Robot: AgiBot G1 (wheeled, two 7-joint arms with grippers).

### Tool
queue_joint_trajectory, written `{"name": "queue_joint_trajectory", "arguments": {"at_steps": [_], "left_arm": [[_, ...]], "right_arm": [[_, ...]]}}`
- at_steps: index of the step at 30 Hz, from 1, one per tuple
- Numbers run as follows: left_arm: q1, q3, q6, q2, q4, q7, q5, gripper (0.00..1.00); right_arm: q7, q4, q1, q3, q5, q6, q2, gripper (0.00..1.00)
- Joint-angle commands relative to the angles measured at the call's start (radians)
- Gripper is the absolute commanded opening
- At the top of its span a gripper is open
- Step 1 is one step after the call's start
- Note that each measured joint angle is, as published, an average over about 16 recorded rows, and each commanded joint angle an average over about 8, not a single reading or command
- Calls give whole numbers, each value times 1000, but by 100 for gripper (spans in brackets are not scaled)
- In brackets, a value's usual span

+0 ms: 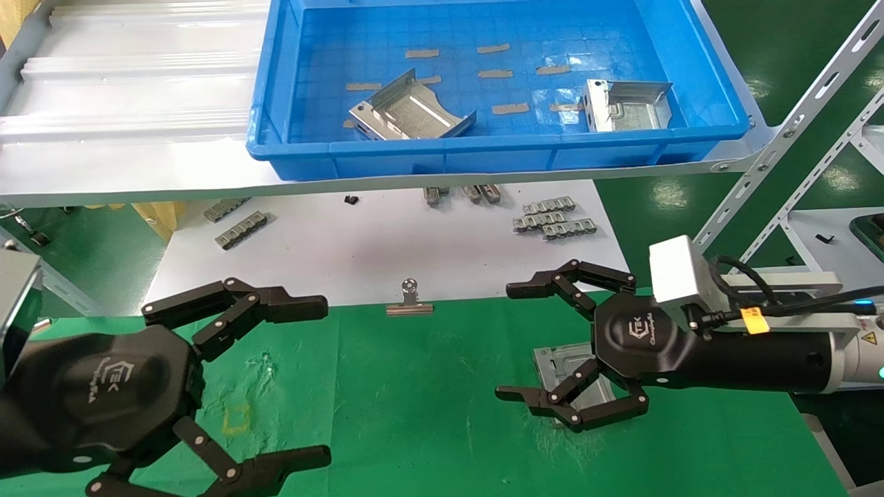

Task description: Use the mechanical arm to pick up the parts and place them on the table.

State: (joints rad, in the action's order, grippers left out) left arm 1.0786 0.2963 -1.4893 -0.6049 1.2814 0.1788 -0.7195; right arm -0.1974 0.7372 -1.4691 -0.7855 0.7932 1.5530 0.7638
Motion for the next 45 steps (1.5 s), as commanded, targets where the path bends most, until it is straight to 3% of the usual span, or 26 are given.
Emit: {"name": "queue_joint_trajectory", "arguments": {"at_steps": [1, 32, 45], "left_arm": [[0, 0, 0, 0, 0, 0, 0, 100], [0, 2, 1, 1, 0, -1, 1, 100], [0, 2, 1, 1, 0, -1, 1, 100]], "right_arm": [[24, 34, 24, 31, -4, -4, -9, 100], [378, 539, 389, 498, -62, -56, -150, 100], [393, 568, 410, 526, -68, -59, -159, 100]]}}
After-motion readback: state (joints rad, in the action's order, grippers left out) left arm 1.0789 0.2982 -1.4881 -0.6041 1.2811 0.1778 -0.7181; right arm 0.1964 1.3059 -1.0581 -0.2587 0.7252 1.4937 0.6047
